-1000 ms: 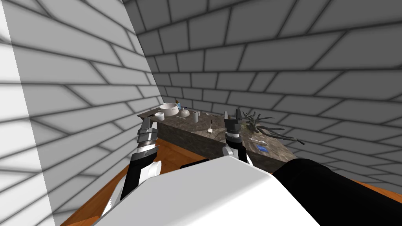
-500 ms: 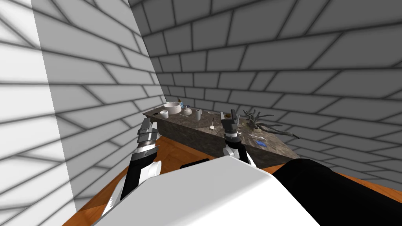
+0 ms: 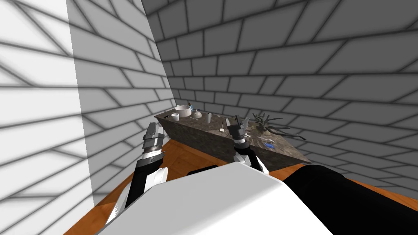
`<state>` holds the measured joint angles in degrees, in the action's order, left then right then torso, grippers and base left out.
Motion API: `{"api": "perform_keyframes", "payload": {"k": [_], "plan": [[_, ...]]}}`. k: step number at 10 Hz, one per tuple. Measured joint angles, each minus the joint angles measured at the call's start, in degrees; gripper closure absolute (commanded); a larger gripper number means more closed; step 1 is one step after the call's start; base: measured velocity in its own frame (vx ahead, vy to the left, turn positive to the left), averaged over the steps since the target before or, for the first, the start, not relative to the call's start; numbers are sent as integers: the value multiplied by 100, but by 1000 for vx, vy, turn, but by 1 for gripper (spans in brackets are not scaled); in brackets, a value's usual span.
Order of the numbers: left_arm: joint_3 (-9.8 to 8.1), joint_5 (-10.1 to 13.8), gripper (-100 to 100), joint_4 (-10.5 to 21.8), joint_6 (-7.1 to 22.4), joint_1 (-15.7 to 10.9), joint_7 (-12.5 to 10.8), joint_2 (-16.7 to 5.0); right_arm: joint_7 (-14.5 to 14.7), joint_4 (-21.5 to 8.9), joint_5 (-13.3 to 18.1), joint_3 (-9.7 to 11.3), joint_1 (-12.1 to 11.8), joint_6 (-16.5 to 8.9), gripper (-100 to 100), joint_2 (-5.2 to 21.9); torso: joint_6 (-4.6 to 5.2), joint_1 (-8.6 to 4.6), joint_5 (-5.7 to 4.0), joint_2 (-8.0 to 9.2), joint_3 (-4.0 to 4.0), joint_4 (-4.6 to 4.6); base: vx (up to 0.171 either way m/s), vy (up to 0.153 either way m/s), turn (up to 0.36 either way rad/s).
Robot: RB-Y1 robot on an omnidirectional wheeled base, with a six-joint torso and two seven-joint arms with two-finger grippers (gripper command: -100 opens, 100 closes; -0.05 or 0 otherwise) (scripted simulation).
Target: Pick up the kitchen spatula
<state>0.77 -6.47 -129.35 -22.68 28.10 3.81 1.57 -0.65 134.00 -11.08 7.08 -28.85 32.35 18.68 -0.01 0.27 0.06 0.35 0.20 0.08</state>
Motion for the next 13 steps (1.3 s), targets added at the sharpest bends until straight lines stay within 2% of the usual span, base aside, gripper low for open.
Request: {"api": "perform_keyframes", "payload": {"k": [5,7,13], "plan": [[0,0,0,0,0,1,0,0,-160,-108,-224,182,3,-220,-100,709,1,-9,-2,-9,-5,-2,-69,53,54],[-1,0,0,0,0,1,0,0,-227,-132,-328,253,15,-383,-100,1024,2,-15,-3,-11,-6,-2,-56,41,57],[-1,0,0,0,0,1,0,-1,-493,-356,-635,455,13,-774,-100,2058,2,-20,-4,-15,-8,-3,-48,35,51]]}}
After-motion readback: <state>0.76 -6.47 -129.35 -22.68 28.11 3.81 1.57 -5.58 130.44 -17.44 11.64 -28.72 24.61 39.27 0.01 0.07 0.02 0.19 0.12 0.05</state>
